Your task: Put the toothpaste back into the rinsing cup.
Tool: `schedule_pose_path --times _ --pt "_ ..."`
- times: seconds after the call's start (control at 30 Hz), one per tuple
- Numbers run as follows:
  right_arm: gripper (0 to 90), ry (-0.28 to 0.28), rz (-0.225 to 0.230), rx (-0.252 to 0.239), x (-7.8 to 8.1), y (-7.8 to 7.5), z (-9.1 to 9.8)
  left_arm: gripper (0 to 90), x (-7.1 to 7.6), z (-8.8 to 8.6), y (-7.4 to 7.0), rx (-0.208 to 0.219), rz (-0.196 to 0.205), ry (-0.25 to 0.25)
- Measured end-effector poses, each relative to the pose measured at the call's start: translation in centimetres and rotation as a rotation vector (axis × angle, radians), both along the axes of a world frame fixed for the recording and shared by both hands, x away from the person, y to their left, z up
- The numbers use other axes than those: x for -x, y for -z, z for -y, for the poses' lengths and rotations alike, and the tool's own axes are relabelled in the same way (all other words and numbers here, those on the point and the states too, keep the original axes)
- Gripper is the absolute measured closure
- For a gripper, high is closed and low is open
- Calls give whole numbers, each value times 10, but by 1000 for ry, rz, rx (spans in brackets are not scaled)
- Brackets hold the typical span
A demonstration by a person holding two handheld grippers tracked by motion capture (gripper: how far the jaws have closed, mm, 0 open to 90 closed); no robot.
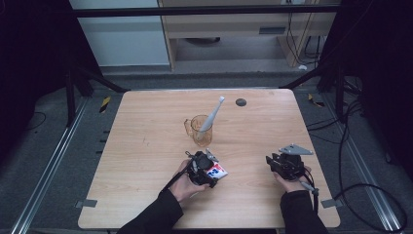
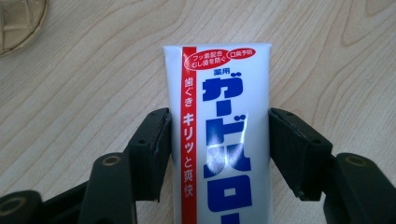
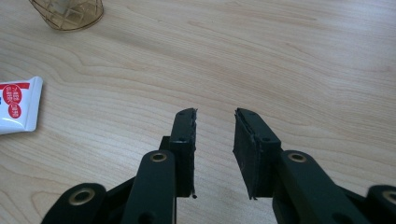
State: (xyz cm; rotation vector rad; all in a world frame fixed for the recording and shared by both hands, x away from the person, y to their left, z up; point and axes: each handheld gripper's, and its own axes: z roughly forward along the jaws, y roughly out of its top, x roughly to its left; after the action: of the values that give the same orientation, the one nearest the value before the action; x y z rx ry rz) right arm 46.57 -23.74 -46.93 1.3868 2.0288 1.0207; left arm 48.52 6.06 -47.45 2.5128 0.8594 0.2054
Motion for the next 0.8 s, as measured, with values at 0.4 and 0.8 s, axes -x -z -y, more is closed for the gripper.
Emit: schedule_pose_path --times 0.4,0.8 --pt "692 5 -4 6 -1 1 1 473 1 2 0 -15 0 -13" --pt "699 12 -1 6 0 0 3 659 11 -14 -20 72 34 -25"
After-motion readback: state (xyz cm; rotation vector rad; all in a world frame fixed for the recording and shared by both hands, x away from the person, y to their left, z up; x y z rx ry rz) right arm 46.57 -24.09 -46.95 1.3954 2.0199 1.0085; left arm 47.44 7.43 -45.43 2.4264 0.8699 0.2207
